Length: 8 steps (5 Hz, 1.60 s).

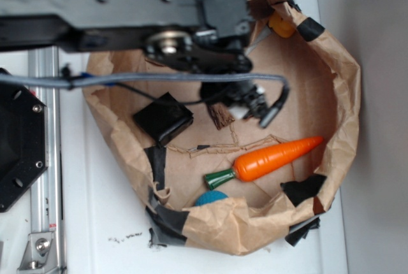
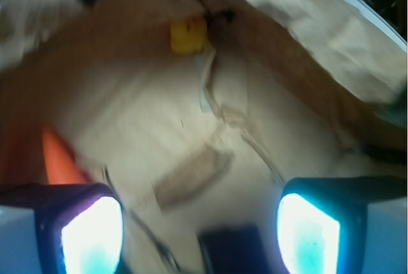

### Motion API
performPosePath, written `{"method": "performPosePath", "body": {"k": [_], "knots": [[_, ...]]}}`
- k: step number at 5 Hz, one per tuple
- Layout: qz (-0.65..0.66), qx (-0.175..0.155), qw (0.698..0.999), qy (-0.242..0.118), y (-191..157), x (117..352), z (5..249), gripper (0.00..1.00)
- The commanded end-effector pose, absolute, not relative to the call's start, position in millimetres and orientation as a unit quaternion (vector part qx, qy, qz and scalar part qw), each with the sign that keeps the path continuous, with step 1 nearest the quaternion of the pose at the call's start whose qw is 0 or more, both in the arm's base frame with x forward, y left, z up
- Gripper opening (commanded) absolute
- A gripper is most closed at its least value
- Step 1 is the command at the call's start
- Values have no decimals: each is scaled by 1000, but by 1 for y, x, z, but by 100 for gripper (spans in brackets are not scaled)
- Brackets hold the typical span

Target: Grab the wood chip.

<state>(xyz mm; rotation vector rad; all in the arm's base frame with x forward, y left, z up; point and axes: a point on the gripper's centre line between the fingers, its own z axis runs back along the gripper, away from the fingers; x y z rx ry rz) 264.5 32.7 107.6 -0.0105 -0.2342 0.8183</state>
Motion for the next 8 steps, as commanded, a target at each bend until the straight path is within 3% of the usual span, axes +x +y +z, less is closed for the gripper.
{"method": "performPosePath", "body": {"k": [1,4,5,6,7,8], "knots": [[465,0,873,-148,39,266,72,100],[465,0,873,-148,39,266,72,100],[457,17,882,-113,32,260,31,100],[444,34,887,-120,26,261,19,100],[437,36,893,-100,15,262,9,100],[444,51,890,-93,9,256,9,0]]}}
